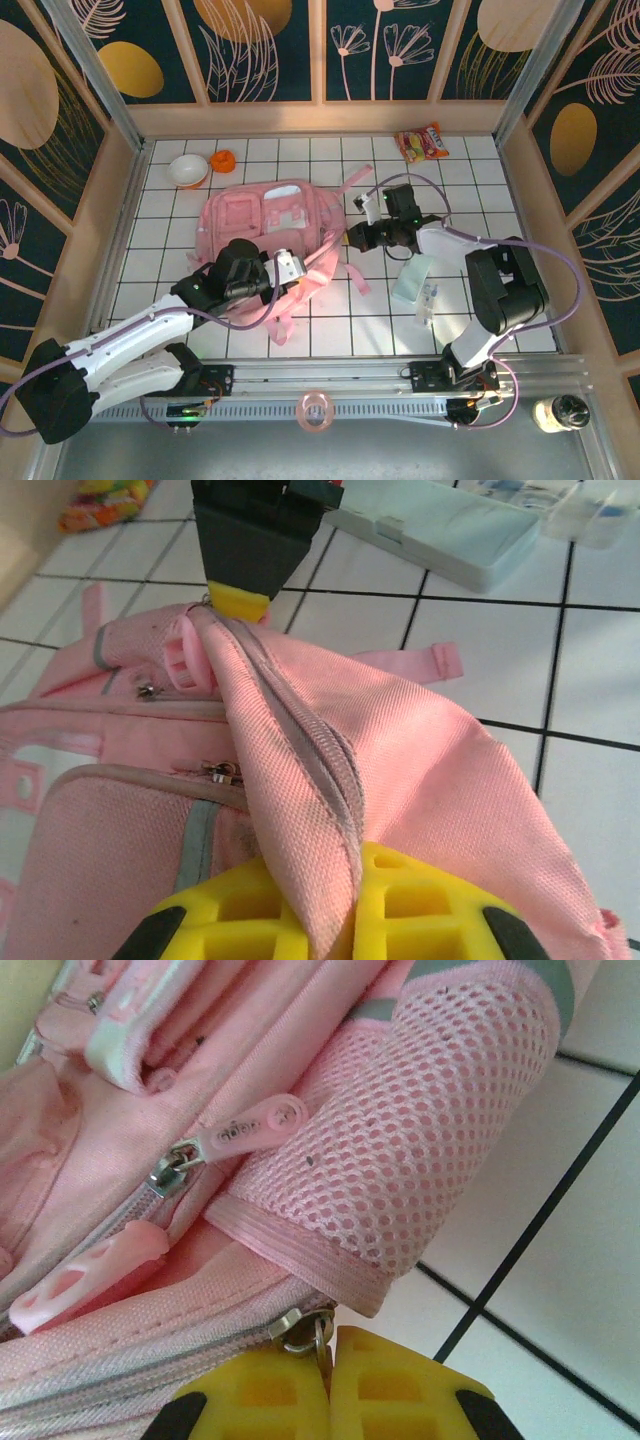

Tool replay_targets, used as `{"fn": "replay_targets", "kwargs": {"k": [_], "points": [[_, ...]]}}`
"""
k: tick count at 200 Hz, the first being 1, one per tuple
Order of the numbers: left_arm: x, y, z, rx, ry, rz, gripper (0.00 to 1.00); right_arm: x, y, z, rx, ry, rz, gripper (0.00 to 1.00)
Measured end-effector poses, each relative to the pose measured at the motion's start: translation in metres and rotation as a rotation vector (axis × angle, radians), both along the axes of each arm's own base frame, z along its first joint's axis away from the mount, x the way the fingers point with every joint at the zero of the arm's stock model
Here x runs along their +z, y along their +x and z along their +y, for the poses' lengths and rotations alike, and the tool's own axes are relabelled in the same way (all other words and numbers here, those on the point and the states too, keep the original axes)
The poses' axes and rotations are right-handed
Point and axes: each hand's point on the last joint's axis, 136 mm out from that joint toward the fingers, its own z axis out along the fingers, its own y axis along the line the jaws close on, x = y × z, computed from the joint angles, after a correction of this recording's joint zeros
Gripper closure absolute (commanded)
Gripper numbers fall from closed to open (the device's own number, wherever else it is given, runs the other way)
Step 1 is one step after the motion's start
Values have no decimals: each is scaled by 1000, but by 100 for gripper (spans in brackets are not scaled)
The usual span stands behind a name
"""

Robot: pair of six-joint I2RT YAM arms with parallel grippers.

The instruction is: Pack the student bag

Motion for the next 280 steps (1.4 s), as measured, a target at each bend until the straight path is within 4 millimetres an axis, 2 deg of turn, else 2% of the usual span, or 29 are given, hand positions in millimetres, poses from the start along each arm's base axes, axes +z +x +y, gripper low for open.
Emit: {"fn": "replay_targets", "kwargs": {"k": [7,19,23,36,53,72,93,108,119,142,155,198,230,280], "points": [[1,4,1,-2,9,-19,72,4,2,-3,-16,-2,-30,81],[0,11,-1,-25,45,-35,47,10,6,-15,-65,-21,-82,59],[-1,13,-2,-38,61,-41,38,13,10,-24,-102,-30,-96,55],[1,20,-8,-60,86,-33,20,24,18,-49,-186,-49,-159,52],[14,26,-12,-58,69,-40,11,44,20,-67,-249,-58,-235,51],[26,27,-6,-34,40,-43,8,69,11,-70,-249,-45,-320,49],[29,32,8,11,37,-33,7,92,3,-72,-232,-36,-412,48],[19,39,16,44,77,-15,6,104,0,-72,-208,-41,-475,47],[3,45,20,60,130,13,6,107,-2,-70,-185,-49,-507,47],[-32,55,28,75,237,96,5,104,-5,-64,-129,-79,-542,47],[-41,59,30,72,277,132,5,98,-5,-62,-105,-100,-545,47],[-44,73,33,60,370,126,3,79,-4,-54,-47,-142,-508,47],[-61,69,41,50,419,121,1,84,-7,-44,-14,-128,-541,47],[-60,61,53,38,452,62,1,92,-5,-37,3,-95,-580,47]]}}
